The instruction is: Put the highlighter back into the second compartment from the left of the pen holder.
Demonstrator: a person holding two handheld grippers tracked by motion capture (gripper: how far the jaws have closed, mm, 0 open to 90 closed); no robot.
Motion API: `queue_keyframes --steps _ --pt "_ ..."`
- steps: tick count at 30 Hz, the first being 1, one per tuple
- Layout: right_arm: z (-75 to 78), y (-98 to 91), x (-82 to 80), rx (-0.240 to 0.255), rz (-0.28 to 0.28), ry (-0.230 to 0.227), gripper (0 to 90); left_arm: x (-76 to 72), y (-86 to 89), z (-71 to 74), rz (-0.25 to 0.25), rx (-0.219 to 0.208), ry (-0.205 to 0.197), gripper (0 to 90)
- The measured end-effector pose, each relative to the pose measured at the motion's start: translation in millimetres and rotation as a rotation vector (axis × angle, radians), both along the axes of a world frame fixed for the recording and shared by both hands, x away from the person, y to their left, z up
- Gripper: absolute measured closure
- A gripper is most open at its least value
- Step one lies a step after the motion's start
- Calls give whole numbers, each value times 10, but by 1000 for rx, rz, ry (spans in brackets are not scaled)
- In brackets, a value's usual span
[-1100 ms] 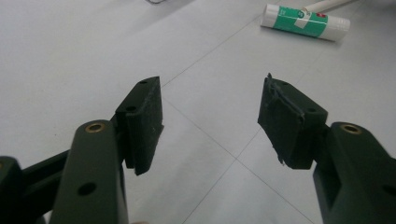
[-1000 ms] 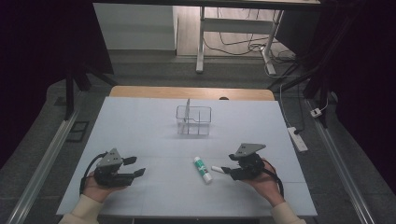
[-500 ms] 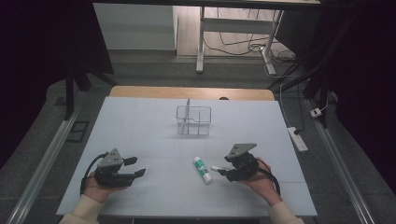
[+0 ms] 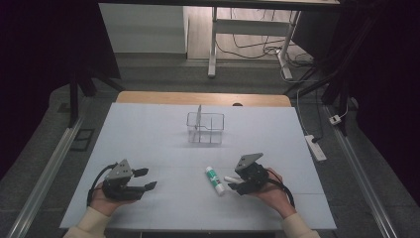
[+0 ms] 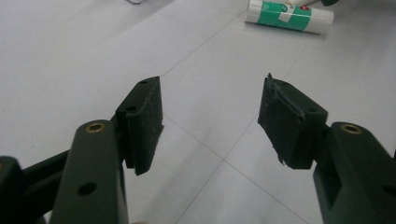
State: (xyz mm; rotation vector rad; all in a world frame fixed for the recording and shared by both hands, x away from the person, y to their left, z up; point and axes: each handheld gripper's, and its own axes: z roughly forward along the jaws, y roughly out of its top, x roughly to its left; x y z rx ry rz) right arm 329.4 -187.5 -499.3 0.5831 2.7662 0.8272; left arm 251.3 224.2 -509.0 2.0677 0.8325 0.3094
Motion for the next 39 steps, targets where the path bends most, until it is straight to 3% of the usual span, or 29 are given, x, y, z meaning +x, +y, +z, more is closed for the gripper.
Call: queue_keyframes --steps 19,27,31,35,39 --pt "-93 135 78 -72 5 9 414 18 -9 -32 -2 21 14 394" --pt "-96 158 114 -74 18 35 445 19 -14 -37 -4 25 15 395" --pt "-87 166 143 -73 12 74 520 15 -14 -33 -3 23 13 394" --pt "-67 207 126 -94 25 79 692 14 -19 -35 -3 25 12 395" --pt "-61 233 105 -107 39 77 770 12 -22 -35 -5 27 12 395"
